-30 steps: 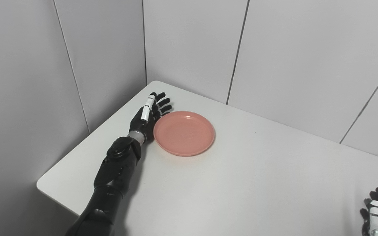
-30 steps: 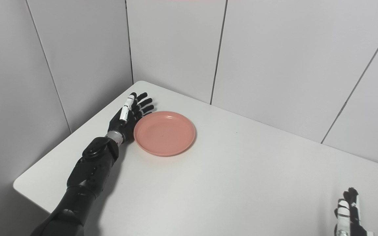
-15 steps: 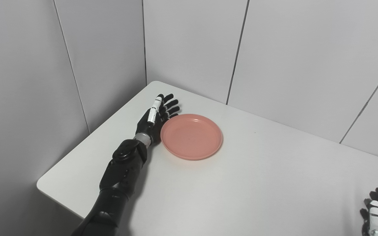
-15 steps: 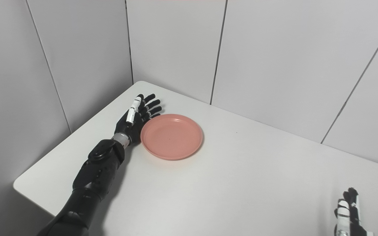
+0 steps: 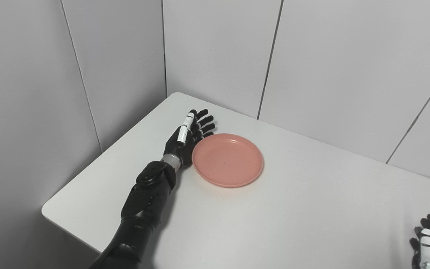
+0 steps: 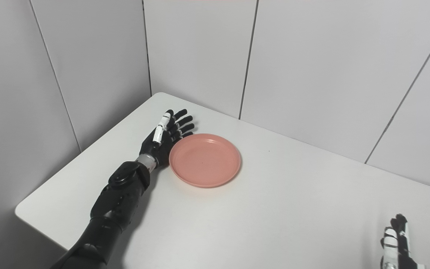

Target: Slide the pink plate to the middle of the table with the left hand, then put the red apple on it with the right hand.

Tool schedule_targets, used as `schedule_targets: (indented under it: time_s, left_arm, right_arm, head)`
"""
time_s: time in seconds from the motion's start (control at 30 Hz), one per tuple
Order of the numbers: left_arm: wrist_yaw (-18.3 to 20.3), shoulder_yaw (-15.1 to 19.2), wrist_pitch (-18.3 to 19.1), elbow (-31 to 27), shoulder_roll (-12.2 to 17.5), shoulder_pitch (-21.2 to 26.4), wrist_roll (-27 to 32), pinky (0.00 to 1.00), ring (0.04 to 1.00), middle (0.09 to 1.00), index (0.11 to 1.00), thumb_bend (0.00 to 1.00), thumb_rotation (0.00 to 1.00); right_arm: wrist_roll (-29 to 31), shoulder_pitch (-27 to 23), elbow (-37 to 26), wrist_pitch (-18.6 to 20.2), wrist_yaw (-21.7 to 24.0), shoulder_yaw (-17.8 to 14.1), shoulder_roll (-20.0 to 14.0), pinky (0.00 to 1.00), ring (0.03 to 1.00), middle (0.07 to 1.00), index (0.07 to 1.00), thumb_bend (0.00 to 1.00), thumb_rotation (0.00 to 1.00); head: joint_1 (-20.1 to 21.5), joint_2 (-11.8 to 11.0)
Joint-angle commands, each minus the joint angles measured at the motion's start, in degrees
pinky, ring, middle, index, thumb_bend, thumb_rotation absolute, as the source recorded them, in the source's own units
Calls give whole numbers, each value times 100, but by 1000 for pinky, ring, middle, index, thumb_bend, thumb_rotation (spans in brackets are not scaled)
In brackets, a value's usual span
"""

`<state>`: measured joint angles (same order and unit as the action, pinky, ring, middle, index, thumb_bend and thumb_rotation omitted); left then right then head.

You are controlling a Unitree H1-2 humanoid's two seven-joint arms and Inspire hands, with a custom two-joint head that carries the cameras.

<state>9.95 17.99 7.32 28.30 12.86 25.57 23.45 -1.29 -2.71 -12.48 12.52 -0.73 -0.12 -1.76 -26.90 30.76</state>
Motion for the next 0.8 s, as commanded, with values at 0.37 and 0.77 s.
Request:
schedule_targets:
  time_s: [0.37,0.77]
  left_arm:
    - [28,-197,200,128,-236,-92,4,870,866,870,865,335,1000]
    - [-60,-374,351,12,-319,-107,-86,848,853,861,842,349,1000]
  right_arm:
    - [-16,-161,172,-337,-28,-68,-24,1000,1000,1000,994,0,1000]
    - [-90,-171,438,-645,-63,-65,-25,1000,982,981,978,0,1000]
  head:
    - [123,75]
    - [289,159]
